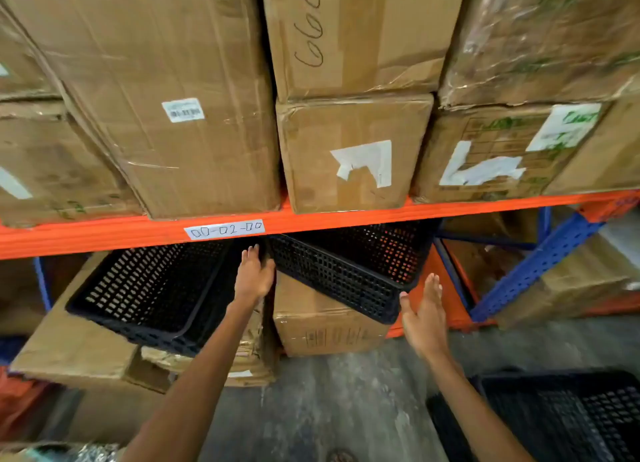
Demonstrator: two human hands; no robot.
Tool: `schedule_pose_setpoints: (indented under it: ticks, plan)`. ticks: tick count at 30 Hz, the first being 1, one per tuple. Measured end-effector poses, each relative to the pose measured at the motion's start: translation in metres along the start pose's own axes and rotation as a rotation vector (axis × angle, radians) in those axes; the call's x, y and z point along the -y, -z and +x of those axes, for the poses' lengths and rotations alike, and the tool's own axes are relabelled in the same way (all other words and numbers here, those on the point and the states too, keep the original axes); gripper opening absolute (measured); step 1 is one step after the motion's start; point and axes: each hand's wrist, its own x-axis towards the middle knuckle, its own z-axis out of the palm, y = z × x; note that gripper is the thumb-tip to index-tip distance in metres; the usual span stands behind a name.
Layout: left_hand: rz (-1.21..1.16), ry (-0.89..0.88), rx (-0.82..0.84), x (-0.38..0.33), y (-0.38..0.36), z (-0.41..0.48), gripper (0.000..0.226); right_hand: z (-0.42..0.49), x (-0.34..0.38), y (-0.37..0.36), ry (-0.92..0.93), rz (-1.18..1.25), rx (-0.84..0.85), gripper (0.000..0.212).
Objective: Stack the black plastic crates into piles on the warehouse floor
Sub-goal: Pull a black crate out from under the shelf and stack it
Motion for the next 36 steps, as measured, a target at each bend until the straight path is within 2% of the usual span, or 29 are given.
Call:
schedule_pose_setpoints:
  ticks: [2, 4, 5, 6, 8, 10, 13, 15, 17, 18, 19, 20, 21, 24, 27, 31, 36]
  plan:
    - [-0.099, 0.116, -0.067, -0.009, -0.014, 0.047, 0.057, 0.043, -0.008, -0.022, -0.088, 0.043, -0.02, 0.073]
    - [-0.378, 0.227, -0.062, -0.023, -0.021, 0.076, 0.043, 0.069, -0.008, -0.037, -0.16, 0.057, -0.018, 0.073]
    - [-0.507, 0.18, -0.047, -0.027, -0.034, 0.099, 0.029, 0.086, -0.011, -0.05, -0.192, 0.062, -0.031, 0.073]
    - [-0.629, 0.146, -0.067, -0.028, -0.044, 0.114, 0.024, 0.096, -0.012, -0.058, -0.204, 0.056, -0.053, 0.072]
    - [-0.841, 0.15, -0.131, -0.027, -0.059, 0.134, 0.04, 0.104, -0.017, -0.069, -0.205, 0.051, -0.116, 0.072]
    - [-0.901, 0.211, -0.157, -0.029, -0.07, 0.145, 0.05, 0.113, -0.031, -0.078, -0.305, 0.059, -0.115, 0.072]
    - [-0.796, 0.198, -0.252, -0.036, -0.079, 0.143, 0.034, 0.126, -0.046, -0.078, -0.506, 0.091, -0.05, 0.046]
    - [-0.627, 0.158, -0.287, -0.032, -0.077, 0.144, 0.029, 0.133, -0.054, -0.075, -0.505, 0.084, -0.01, 0.034]
    - [-0.487, 0.194, -0.292, -0.024, -0.074, 0.139, 0.021, 0.136, -0.058, -0.067, -0.486, 0.062, 0.021, 0.032]
    - [-0.409, 0.255, -0.243, -0.019, -0.073, 0.127, 0.034, 0.135, -0.059, -0.058, -0.483, 0.057, 0.045, 0.033]
    - [-0.342, 0.338, -0.239, -0.011, -0.074, 0.116, 0.059, 0.135, -0.062, -0.052, -0.472, 0.047, 0.064, 0.035]
    - [-0.271, 0.378, -0.269, -0.006, -0.074, 0.101, 0.077, 0.135, -0.064, -0.045, -0.461, 0.034, 0.085, 0.037]
    - [-0.256, 0.392, -0.294, -0.003, -0.073, 0.08, 0.087, 0.133, -0.067, -0.035, -0.448, 0.015, 0.11, 0.04]
    - [-0.214, 0.392, -0.333, 0.016, -0.079, 0.026, 0.094, 0.126, -0.075, -0.005, -0.412, -0.044, 0.155, 0.045]
    - [-0.142, 0.427, -0.336, 0.032, -0.089, -0.018, 0.099, 0.126, -0.086, 0.018, -0.397, -0.118, 0.19, 0.039]
    - [0.104, 0.462, -0.248, 0.046, -0.079, -0.03, 0.079, 0.14, -0.094, 0.027, -0.35, -0.194, 0.225, 0.044]
    - [0.286, 0.269, -0.05, 0.054, -0.05, 0.031, 0.063, 0.185, -0.092, 0.013, -0.298, -0.231, 0.182, 0.044]
